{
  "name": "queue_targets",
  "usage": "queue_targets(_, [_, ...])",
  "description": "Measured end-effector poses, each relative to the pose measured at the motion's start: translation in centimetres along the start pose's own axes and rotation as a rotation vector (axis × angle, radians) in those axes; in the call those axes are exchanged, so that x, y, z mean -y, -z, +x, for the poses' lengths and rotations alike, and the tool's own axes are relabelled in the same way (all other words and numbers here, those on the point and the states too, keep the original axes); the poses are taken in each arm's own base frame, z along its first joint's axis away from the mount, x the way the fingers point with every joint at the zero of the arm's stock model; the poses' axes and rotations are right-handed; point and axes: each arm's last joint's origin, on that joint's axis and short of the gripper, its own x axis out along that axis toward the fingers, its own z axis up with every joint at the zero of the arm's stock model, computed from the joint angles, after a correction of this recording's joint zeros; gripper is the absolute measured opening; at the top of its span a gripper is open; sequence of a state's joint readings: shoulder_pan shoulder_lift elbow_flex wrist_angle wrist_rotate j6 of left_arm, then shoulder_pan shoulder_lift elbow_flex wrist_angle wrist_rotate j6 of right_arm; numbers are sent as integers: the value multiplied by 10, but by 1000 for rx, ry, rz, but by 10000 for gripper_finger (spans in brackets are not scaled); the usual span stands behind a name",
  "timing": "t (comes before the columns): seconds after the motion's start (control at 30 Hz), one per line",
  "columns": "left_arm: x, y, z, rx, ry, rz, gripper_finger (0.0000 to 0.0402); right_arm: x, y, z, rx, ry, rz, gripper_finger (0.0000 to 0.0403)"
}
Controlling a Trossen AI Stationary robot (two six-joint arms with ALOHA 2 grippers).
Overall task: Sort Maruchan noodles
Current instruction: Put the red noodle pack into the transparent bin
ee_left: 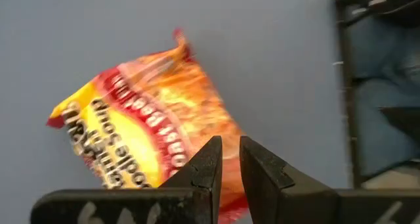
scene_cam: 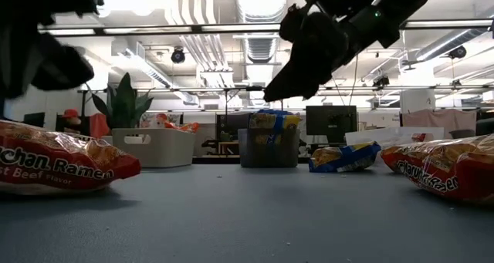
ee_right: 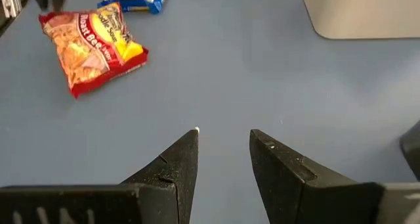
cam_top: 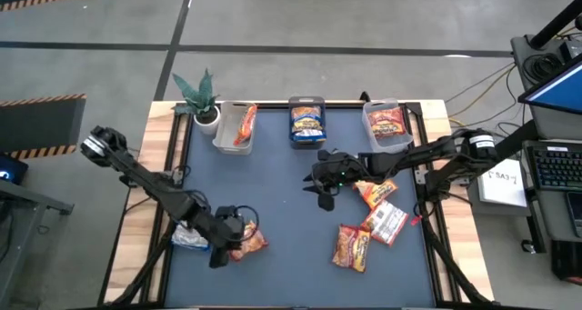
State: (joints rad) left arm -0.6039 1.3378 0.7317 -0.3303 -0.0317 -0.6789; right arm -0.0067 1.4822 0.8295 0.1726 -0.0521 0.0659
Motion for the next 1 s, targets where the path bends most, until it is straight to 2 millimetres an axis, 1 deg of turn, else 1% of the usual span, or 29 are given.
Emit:
queue_targets(0.1, [-3, 3, 13, -32, -50, -24, 36, 0, 2, 2, -9, 0, -3, 128])
queue_targets(0.2, [-7, 3, 24, -10, -131, -27, 36, 0, 1, 2, 0, 0, -11, 128])
queue_targets(0.27, [-12, 2, 29, 40, -238, -21, 36, 0, -1, 1, 20, -1, -13, 128])
queue_targets(0.37, [-26, -5, 33, 153, -447, -25, 36, 0, -5, 1, 60, -4, -16, 128])
queue_targets(0.43, [-30, -12, 30, 190, -511, -13, 36, 0, -7, 1, 83, -6, 0, 128])
queue_targets(0.5, [-28, -18, 26, 218, -495, 12, 36, 0, -9, 1, 95, -9, 48, 128])
queue_targets(0.7, [-24, -21, 17, 214, -477, 95, 36, 0, -9, 1, 95, -17, 262, 128])
queue_targets(0.83, [-24, -14, 13, 154, -481, 106, 36, 0, -16, 1, 108, -25, 358, 128])
queue_targets(1.0, [-28, -6, 13, 110, -512, 82, 36, -1, -33, 0, 153, -41, 392, 132])
